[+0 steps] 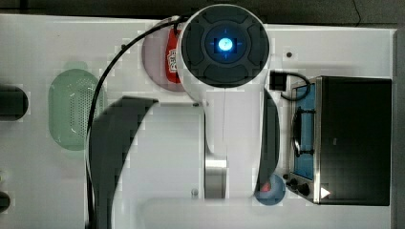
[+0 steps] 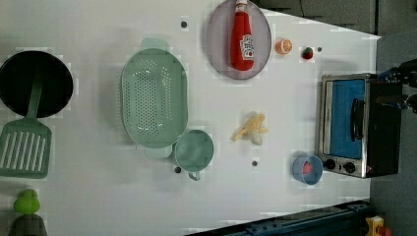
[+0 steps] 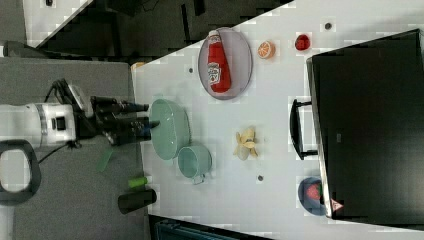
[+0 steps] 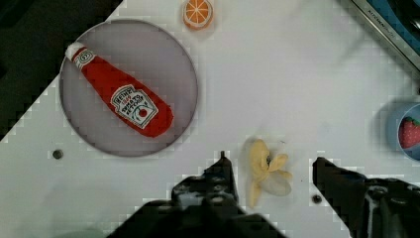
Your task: Pick banana from table and place on oven.
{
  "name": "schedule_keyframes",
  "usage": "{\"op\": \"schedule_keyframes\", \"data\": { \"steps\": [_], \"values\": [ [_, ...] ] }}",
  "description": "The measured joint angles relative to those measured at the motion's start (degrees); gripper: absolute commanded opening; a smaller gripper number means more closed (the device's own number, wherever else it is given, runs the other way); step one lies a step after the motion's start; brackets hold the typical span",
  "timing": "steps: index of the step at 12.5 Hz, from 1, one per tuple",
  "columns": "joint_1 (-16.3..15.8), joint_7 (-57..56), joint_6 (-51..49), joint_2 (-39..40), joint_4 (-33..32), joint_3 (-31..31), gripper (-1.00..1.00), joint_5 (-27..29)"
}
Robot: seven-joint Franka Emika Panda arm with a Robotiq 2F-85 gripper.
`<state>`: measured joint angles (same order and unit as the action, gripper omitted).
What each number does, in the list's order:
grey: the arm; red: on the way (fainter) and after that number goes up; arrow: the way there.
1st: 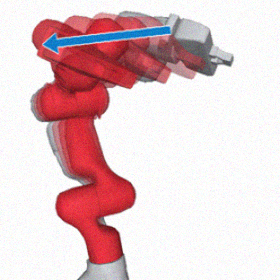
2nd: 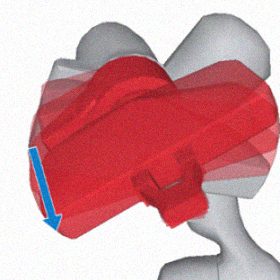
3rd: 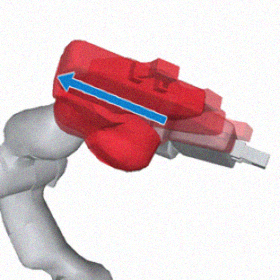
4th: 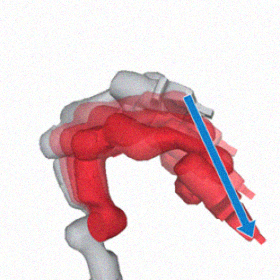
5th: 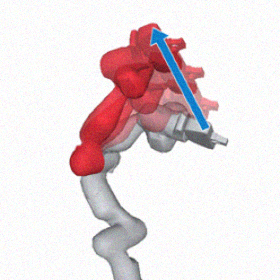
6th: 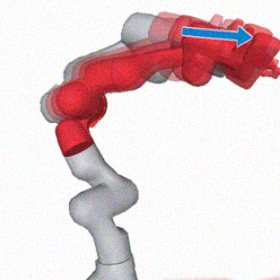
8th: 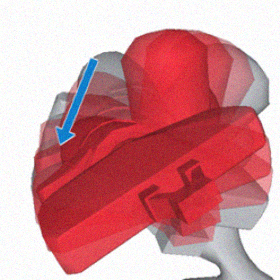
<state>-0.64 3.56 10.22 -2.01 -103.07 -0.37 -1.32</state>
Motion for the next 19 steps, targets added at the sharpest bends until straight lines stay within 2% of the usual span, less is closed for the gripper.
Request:
{"op": "schedule_keyframes", "data": {
  "steps": [2,3,5,8,11,16,19],
  "values": [
    [0.5,-0.1,-11.2,-12.4,-11.5,-0.2,0.8,-0.1],
    [0.4,-0.3,-12.7,-18.4,-14.8,-1.0,0.99,0.2],
    [1.1,-1.0,-12.5,-27.4,-15.3,-1.9,1.0,-0.3],
    [1.3,-1.0,-6.8,-30.7,-11.9,-1.7,1.0,0.9],
    [1.1,-1.0,0.3,-25.2,-14.4,0.4,1.0,1.2],
    [1.4,-1.3,15.1,-6.8,-25.3,1.0,1.0,-0.3],
    [0.4,-1.4,24.6,0.7,-30.3,1.0,1.0,-1.0]
  ]
}}
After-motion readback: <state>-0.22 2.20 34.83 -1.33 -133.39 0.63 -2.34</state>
